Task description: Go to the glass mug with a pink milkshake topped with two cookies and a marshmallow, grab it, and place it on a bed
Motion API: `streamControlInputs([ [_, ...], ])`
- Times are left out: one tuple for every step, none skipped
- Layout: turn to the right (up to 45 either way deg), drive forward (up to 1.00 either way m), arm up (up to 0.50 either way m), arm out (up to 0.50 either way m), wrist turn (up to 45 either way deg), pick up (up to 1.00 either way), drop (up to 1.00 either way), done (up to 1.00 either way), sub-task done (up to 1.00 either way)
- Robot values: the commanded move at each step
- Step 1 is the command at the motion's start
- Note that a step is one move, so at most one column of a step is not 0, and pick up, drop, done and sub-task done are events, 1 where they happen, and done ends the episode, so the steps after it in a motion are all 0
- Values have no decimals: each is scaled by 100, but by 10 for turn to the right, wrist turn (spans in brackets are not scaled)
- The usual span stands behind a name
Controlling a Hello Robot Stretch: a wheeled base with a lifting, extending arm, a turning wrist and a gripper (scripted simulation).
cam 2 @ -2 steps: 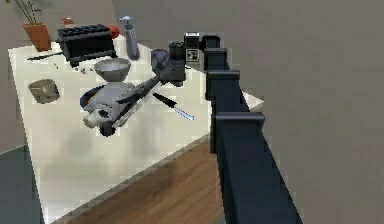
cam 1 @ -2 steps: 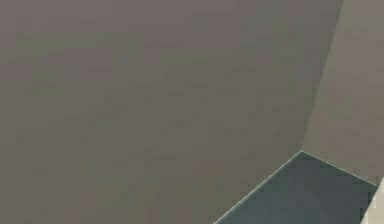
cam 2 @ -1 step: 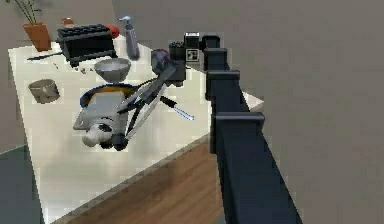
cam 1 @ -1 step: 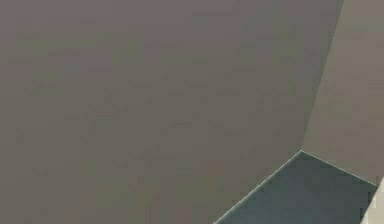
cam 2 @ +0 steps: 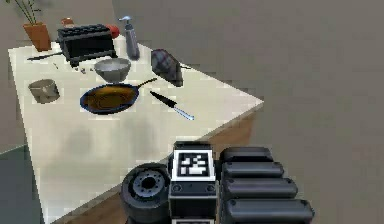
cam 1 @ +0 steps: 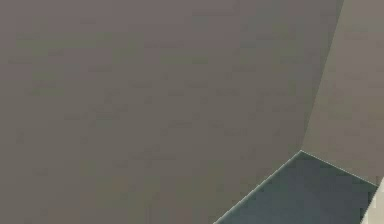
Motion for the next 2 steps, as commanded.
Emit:
streamControlInputs([
  [-450, 0, 0, 0, 0, 0, 0, 0, 0],
  [-450, 0, 0, 0, 0, 0, 0, 0, 0],
])
